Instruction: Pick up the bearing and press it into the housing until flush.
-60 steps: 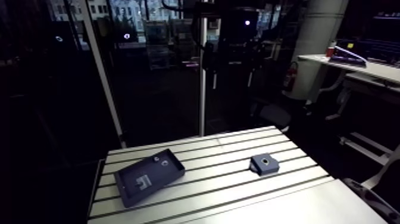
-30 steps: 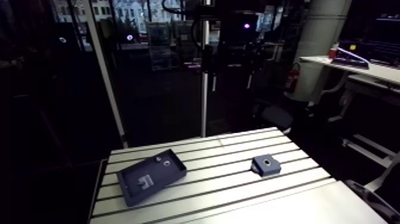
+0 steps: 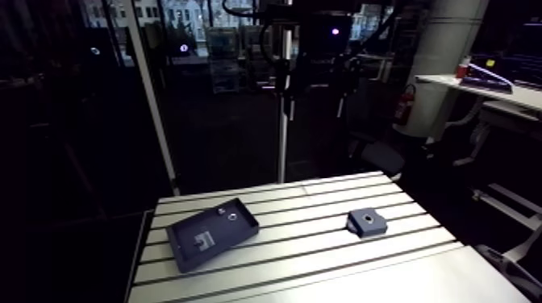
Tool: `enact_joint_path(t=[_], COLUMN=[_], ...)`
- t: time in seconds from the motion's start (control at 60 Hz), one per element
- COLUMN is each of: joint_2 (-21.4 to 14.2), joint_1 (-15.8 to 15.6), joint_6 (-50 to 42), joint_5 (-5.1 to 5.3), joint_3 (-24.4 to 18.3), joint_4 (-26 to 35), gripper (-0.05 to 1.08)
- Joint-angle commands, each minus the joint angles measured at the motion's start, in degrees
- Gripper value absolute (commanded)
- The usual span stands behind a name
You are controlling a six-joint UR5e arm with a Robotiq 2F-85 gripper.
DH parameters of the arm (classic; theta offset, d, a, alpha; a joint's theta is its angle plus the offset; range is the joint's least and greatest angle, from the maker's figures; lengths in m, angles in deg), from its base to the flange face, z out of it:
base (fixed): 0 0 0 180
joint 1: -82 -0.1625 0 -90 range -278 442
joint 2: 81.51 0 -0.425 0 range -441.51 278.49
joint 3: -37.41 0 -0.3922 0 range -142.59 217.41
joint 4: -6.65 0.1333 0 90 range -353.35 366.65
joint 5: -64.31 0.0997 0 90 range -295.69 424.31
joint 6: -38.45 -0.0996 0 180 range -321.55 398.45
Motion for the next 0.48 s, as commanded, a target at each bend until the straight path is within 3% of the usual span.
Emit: enact_joint_path(t=[0.017,0.483], joint_2=[0.3,0.8], joint_1=[-0.1,-0.9], joint_6=[0.0,0.0], joint_5=[-0.02,-0.11], joint_3=[-0.3,-0.9], joint_4=[0.1,0.2], gripper=[0.00,0.00])
